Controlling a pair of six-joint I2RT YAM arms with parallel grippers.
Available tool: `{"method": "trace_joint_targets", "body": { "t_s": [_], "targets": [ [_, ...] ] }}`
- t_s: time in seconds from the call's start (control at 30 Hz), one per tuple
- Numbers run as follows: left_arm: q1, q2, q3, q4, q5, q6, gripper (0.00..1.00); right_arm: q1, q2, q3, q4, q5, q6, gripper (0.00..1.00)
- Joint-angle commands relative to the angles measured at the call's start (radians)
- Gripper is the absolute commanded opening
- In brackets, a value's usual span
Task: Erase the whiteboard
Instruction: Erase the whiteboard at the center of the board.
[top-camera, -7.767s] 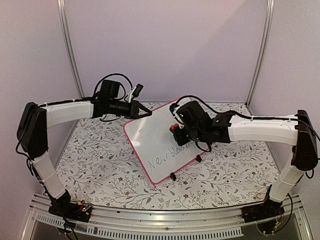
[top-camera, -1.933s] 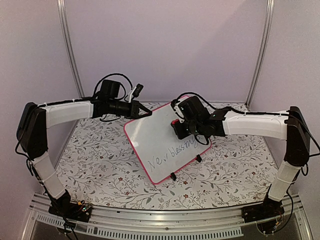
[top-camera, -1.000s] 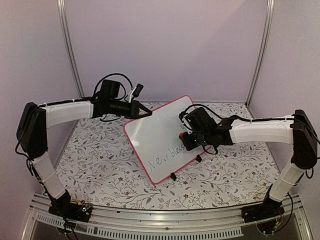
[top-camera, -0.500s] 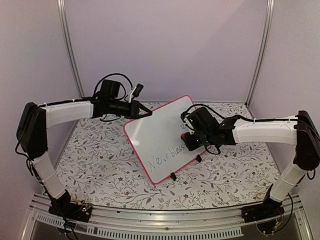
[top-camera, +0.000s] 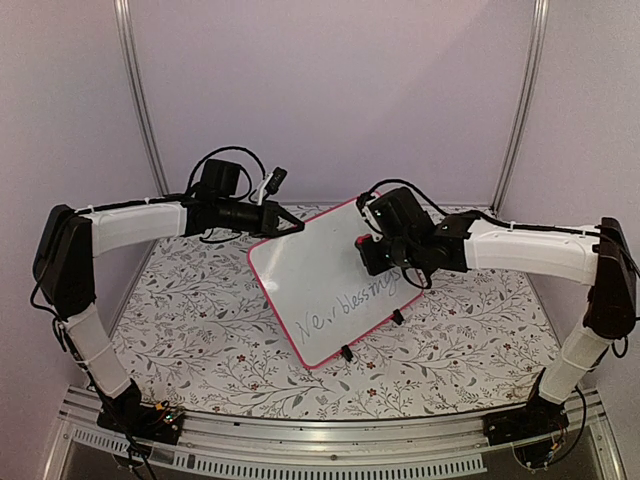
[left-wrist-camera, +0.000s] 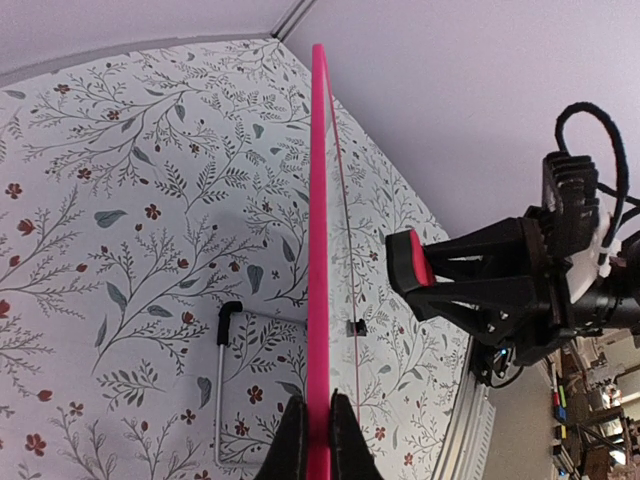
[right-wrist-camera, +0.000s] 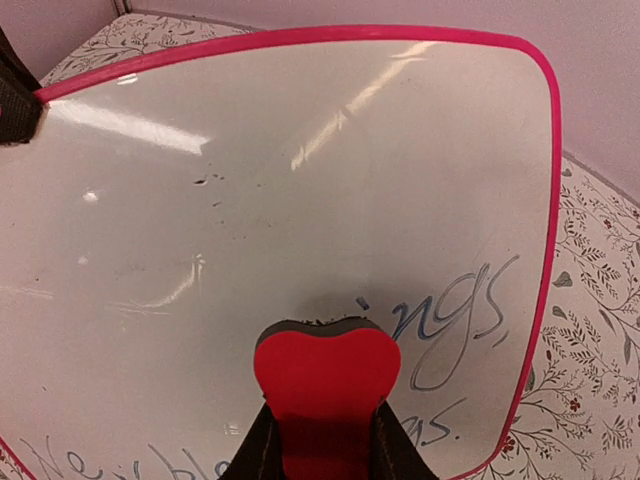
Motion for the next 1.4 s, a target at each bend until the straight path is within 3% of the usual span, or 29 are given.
{"method": "trace_joint_targets", "body": {
  "t_s": [0.0,0.33,1.37],
  "targets": [
    [-0.023,0.018,-0.001,-0.008,-0.028,0.041,0.00,-0.010,0.049,0.063,-0.012,0.043,-0.017,0.00],
    [-0.023,0.010,-0.001,-0.008,-0.033,0.044,0.00,-0.035,0.125,0.128,-0.022,0.035,-0.043,0.00],
    [-0.025,0.005,-0.001,-0.008,-0.031,0.042,0.00,-0.037,0.055,-0.123,0.048,-0.074,0.026,0.00]
  ]
}}
